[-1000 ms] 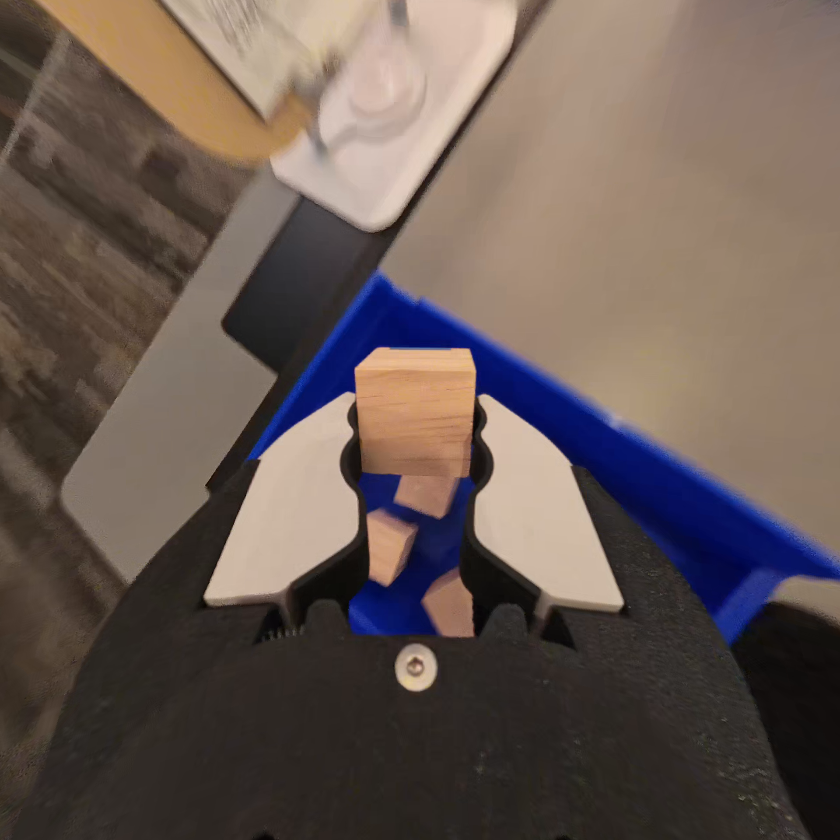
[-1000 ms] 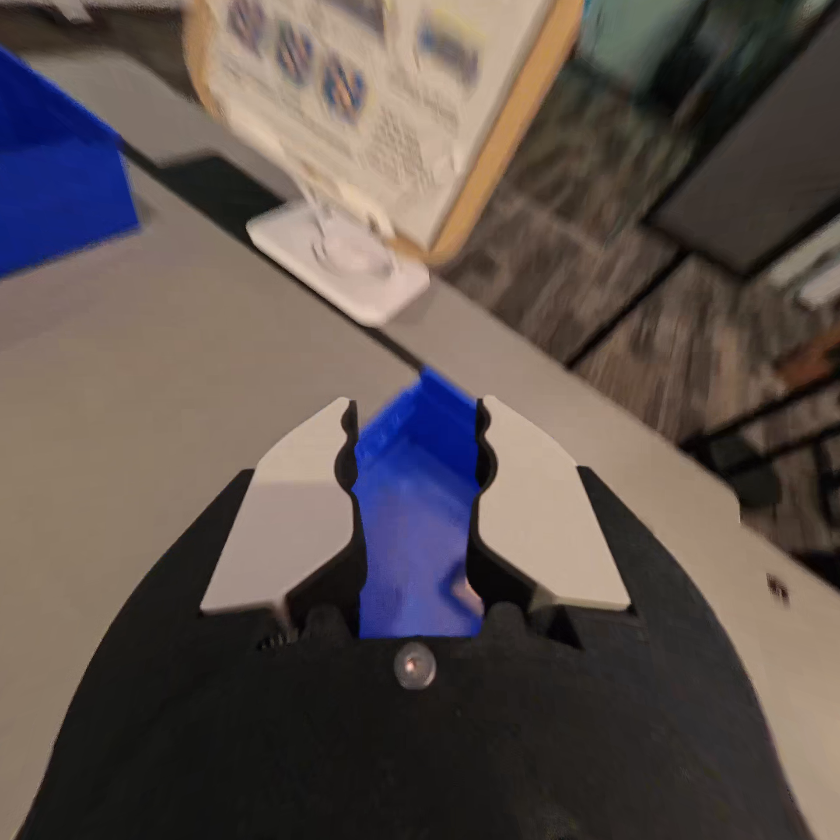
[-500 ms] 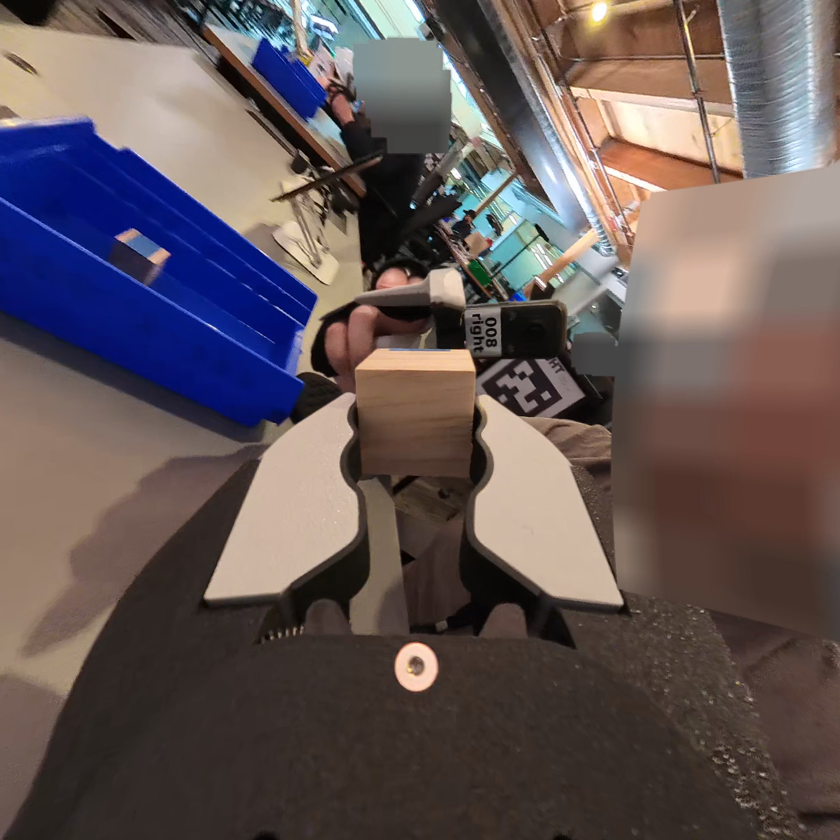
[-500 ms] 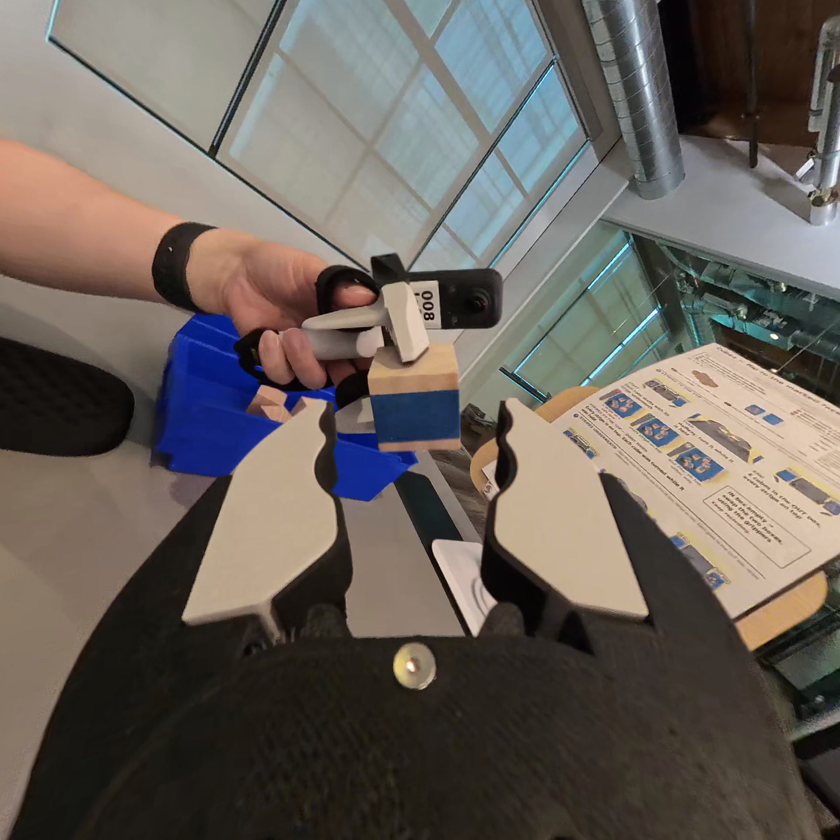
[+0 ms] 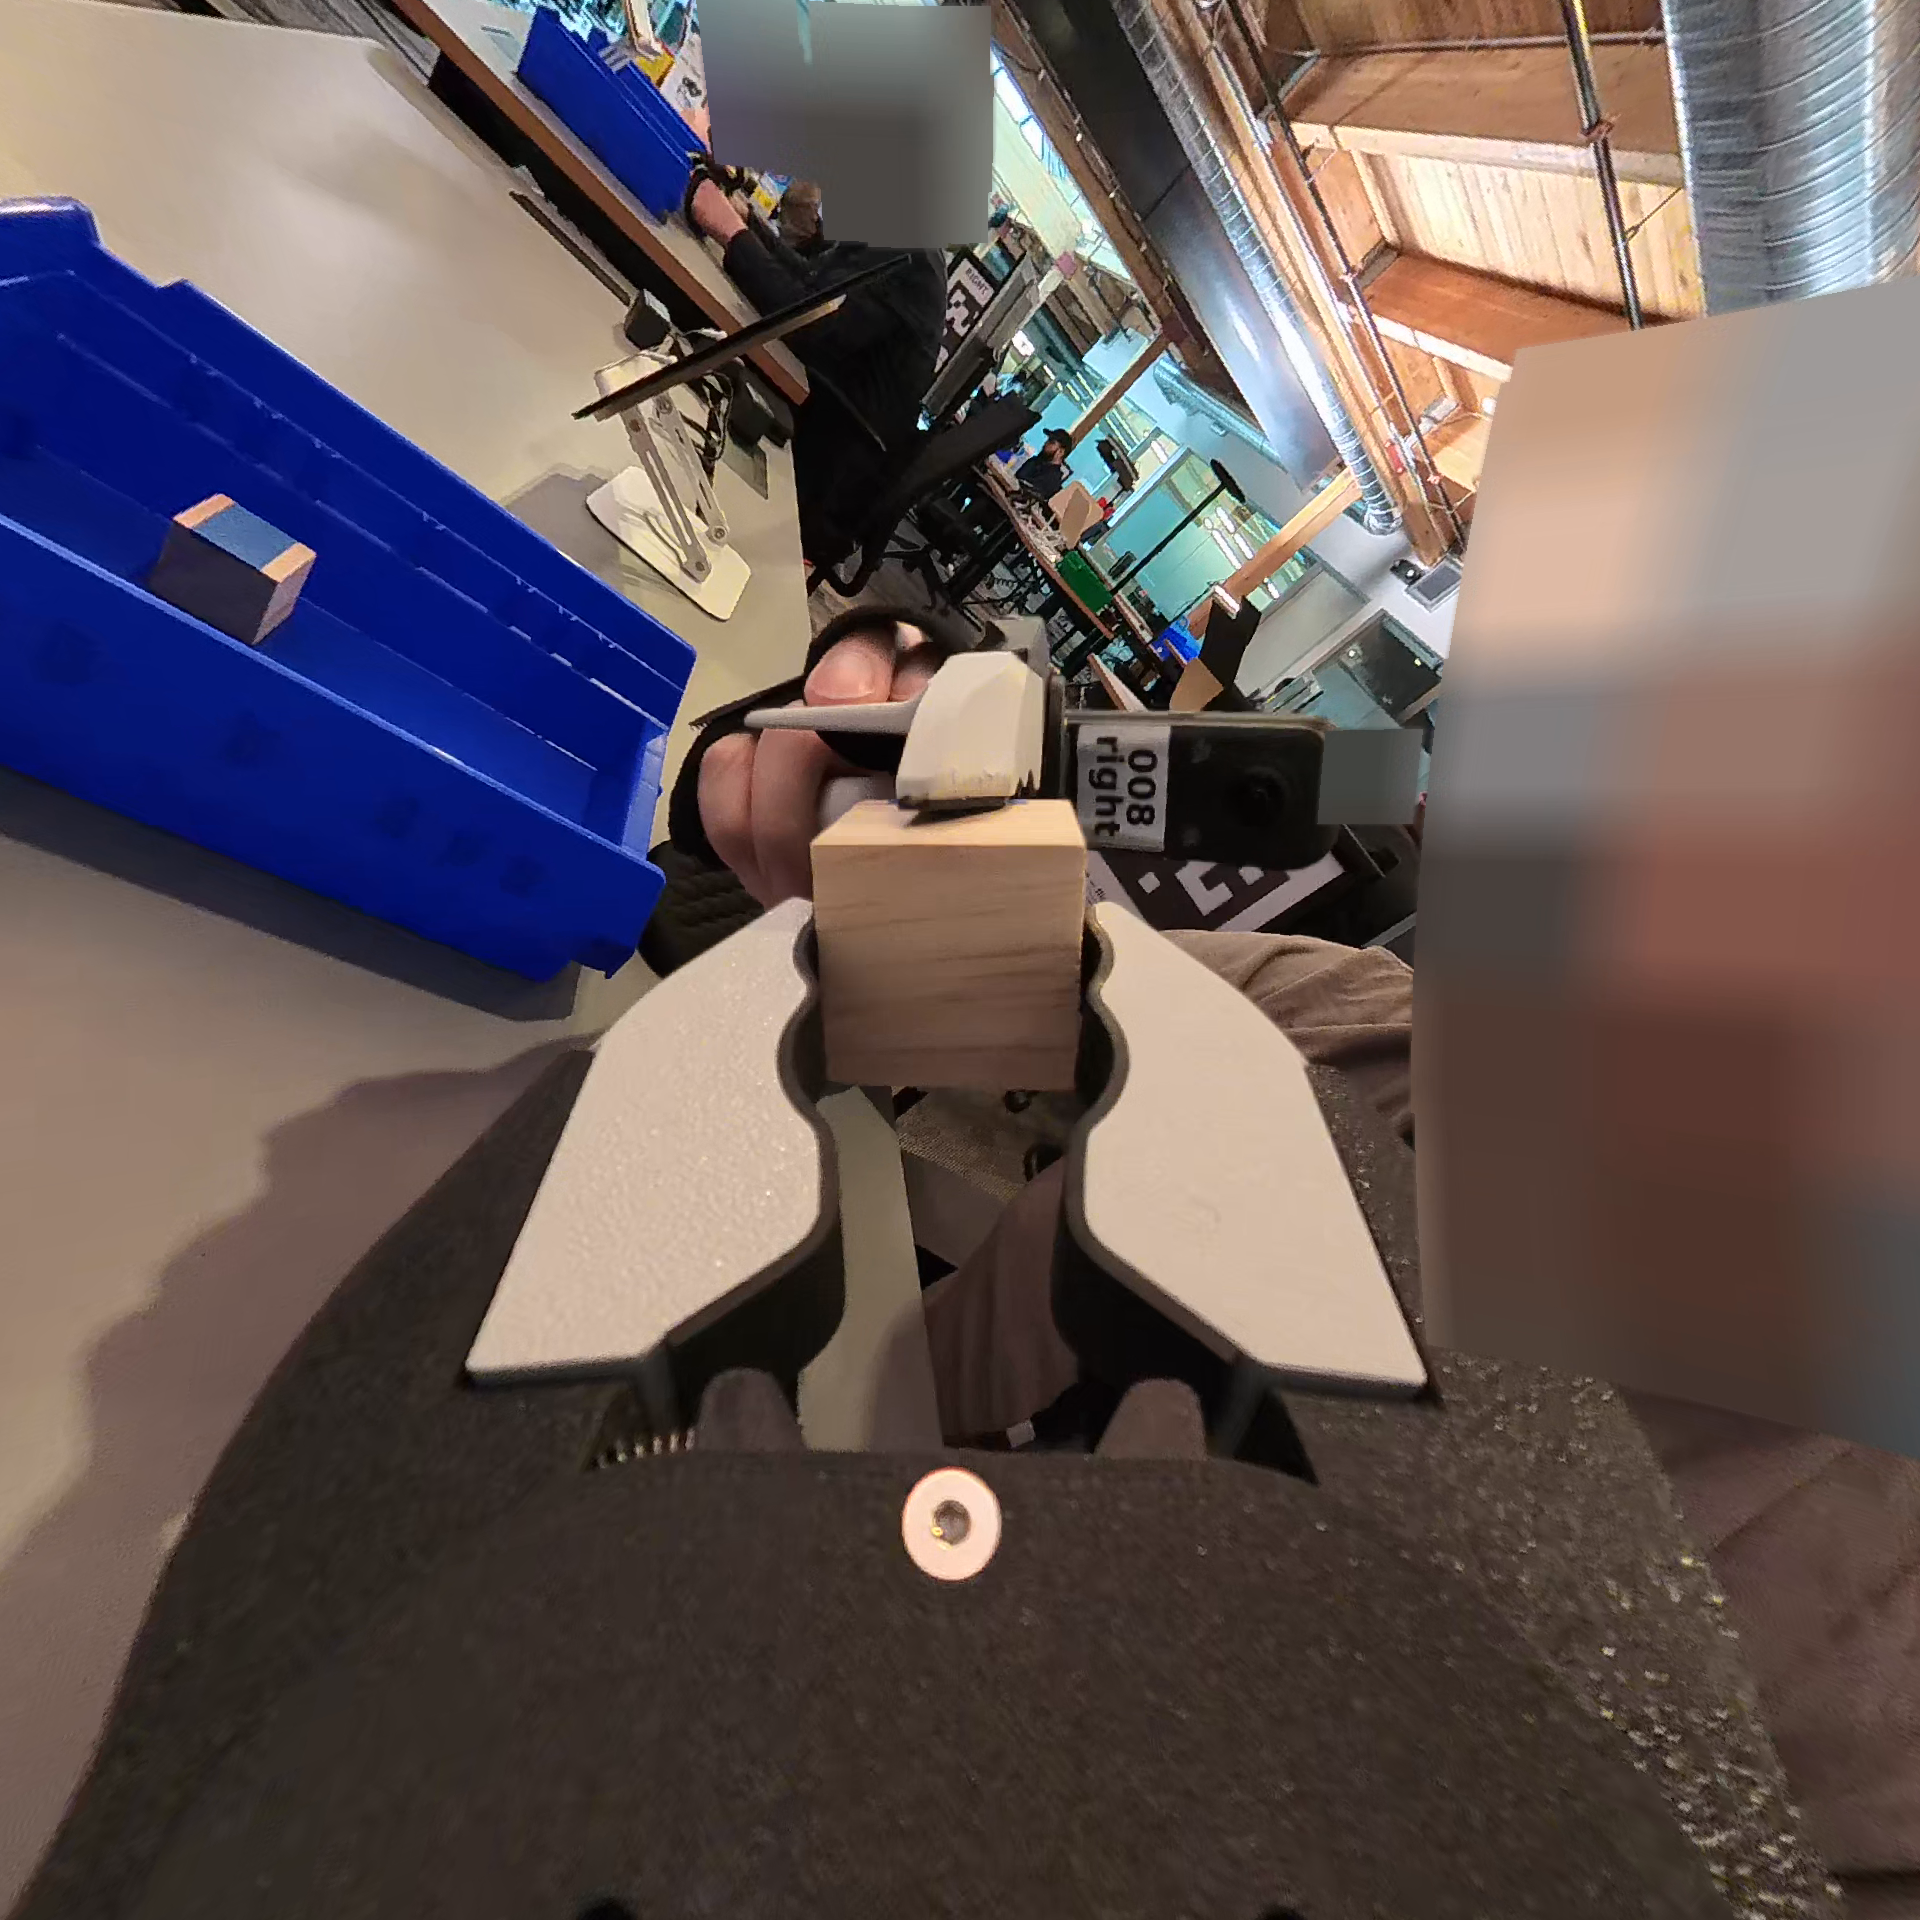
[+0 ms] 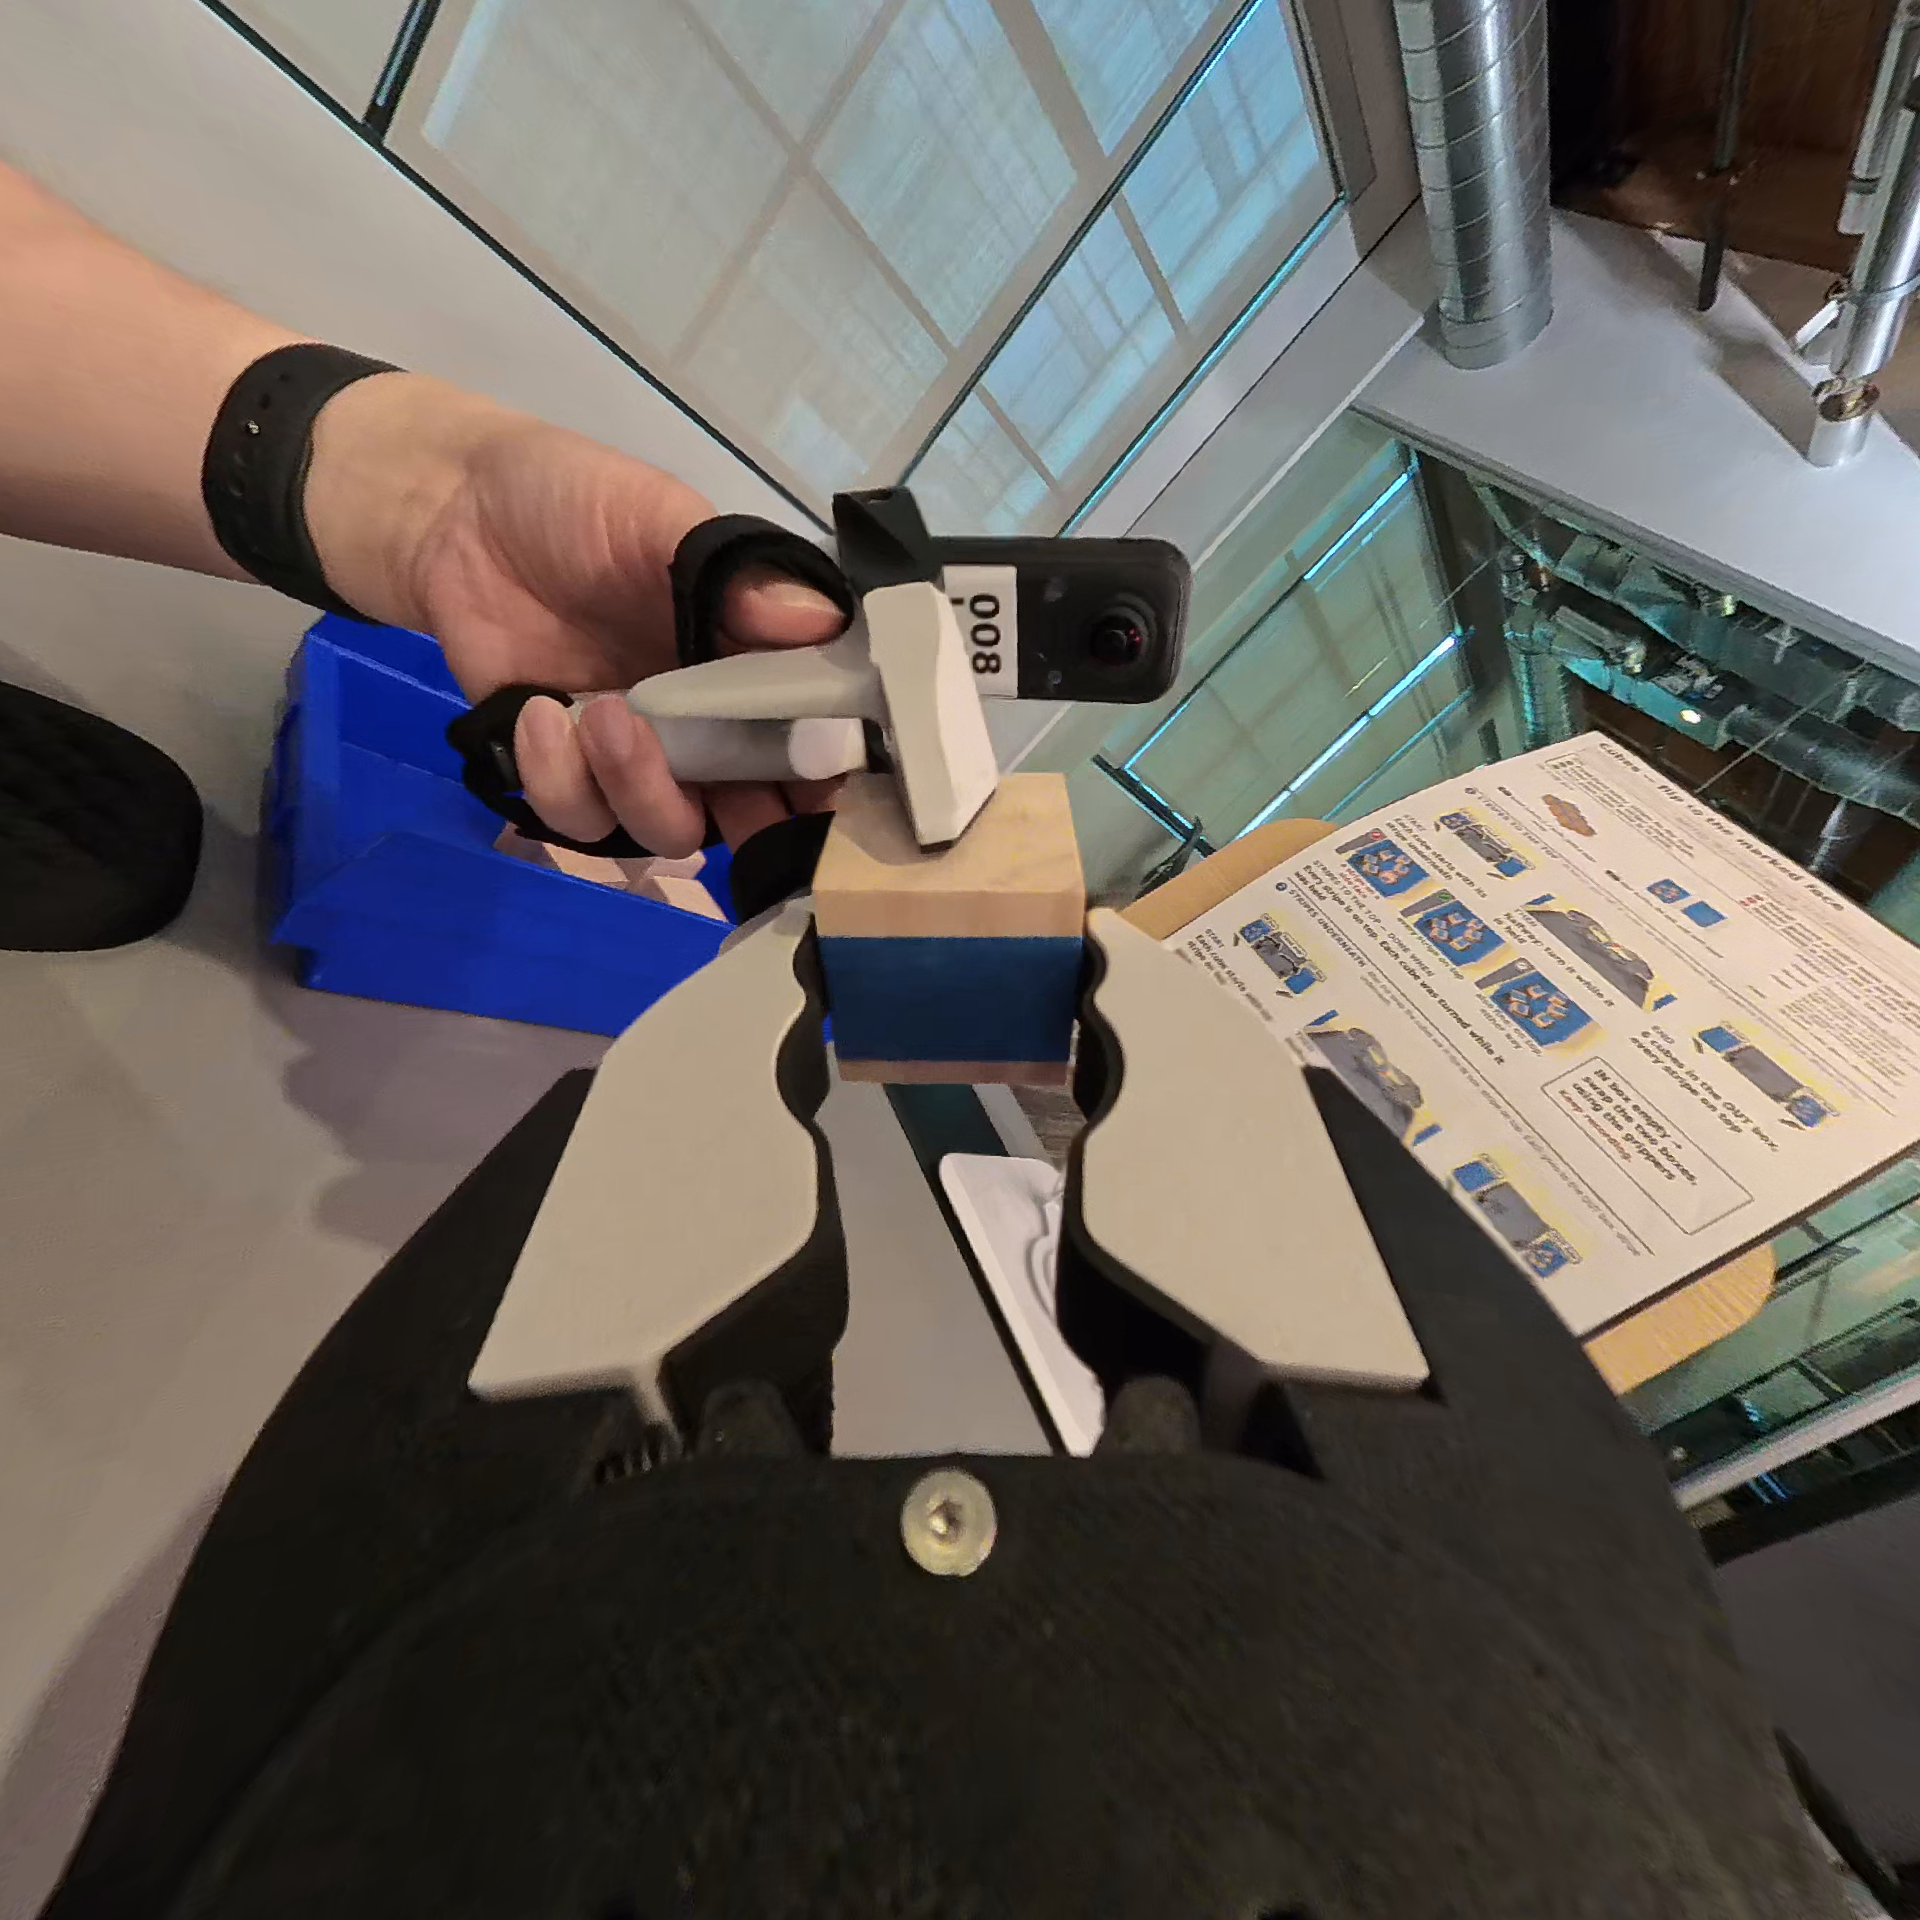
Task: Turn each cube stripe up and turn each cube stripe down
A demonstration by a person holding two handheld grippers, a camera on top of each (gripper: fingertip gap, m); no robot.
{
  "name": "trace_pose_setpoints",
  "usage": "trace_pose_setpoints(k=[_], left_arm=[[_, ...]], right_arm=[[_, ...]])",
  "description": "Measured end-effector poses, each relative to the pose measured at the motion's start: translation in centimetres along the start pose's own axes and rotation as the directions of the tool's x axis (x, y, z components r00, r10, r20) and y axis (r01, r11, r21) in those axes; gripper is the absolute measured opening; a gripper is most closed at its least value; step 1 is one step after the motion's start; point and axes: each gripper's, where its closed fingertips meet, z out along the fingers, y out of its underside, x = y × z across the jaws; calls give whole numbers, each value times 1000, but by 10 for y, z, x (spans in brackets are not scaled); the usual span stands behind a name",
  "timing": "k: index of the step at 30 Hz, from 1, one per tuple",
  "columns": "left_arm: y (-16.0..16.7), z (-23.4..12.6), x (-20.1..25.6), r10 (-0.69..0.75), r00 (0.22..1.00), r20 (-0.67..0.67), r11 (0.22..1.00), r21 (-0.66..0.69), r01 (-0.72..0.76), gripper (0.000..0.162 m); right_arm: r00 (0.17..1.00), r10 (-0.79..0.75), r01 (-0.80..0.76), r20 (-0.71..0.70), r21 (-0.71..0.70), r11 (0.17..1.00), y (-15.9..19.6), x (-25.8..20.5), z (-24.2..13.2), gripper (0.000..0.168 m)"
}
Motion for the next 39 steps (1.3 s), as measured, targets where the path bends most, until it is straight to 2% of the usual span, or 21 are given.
trace_pose_setpoints(k=[1,4,6,8,10,11,12,14,16,17,19,23,25,28,32,39], left_arm=[[1,0,0,6,1000,5,1000,-4,-6,45],[2,-2,2,31,1000,-3,1000,-6,-31,47],[-2,-9,1,60,998,29,998,19,-61,53],[-6,-20,3,108,992,61,993,38,-110,50],[-6,-33,10,138,987,76,988,51,-142,46],[-5,-38,12,146,985,87,987,54,-151,45],[-4,-43,14,152,983,102,986,55,-158,45],[2,-50,15,154,979,131,986,46,-161,43],[12,-53,14,139,979,148,990,20,-143,42],[17,-53,14,129,980,152,991,5,-131,42],[26,-53,14,116,981,154,993,-21,-114,42],[39,-51,18,109,983,147,994,-46,-103,38],[42,-50,22,112,983,146,993,-51,-106,36],[46,-50,26,123,980,154,991,-61,-115,36],[48,-50,31,139,978,156,989,-71,-129,36],[53,-45,34,146,980,132,987,-89,-135,35]], right_arm=[[1000,8,-8,11,-4,1000,0,-1,0,45],[999,17,-17,42,-3,1000,-3,-3,-1,45],[997,13,-10,71,-42,999,-2,3,-6,45],[998,28,-19,56,-150,988,9,27,-20,45],[985,166,-175,-55,-314,933,39,73,-47,45],[943,298,-332,-146,-420,845,67,95,-67,45],[866,424,-501,-266,-485,717,100,113,-92,45],[658,621,-743,-426,-504,441,160,125,-134,45],[474,693,-856,-543,-469,217,212,124,-161,45],[428,687,-869,-587,-475,136,235,119,-170,45],[396,653,-862,-646,-506,23,268,106,-179,46],[327,629,-838,-705,-525,-152,306,79,-178,46],[355,582,-809,-732,-552,-201,319,69,-183,46],[399,511,-791,-761,-568,-227,333,66,-190,46],[401,471,-786,-786,-559,-263,343,62,-195,46],[422,448,-777,-789,-569,-270,350,59,-195,46]])
